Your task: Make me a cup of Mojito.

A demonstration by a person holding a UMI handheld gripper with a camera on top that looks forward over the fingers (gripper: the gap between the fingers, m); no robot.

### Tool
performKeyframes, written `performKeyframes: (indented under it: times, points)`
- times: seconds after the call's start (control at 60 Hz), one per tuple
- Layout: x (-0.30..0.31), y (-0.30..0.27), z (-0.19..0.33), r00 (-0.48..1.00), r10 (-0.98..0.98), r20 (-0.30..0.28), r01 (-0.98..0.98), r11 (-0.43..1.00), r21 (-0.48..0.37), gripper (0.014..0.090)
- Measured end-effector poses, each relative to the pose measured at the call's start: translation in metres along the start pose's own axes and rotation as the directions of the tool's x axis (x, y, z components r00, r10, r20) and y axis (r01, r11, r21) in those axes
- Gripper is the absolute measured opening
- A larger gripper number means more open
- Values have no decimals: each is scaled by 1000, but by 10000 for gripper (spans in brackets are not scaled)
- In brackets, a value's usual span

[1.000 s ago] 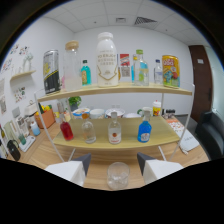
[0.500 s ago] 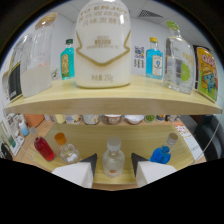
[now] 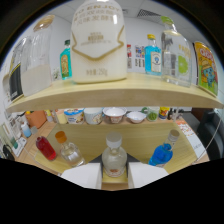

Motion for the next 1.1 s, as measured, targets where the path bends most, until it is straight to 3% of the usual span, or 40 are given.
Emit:
performKeyframes:
  times: [0.217, 0.3, 0.55, 0.717, 0.917, 1.1]
  points:
    - [7, -24, -56, 1000, -10, 13, 9, 997, 75, 346]
    - [24, -18, -76, 1000, 3, -6, -2, 997, 82, 347]
    - [86, 56, -83, 995, 31, -97, -33, 999, -17, 344]
    - [96, 92, -71, 992, -51, -114, 43, 996, -75, 343]
    - [112, 90, -67, 900, -381, -213, 364, 924, -115, 343]
    - [122, 62, -74, 494, -814, -305, 806, 561, -190, 342]
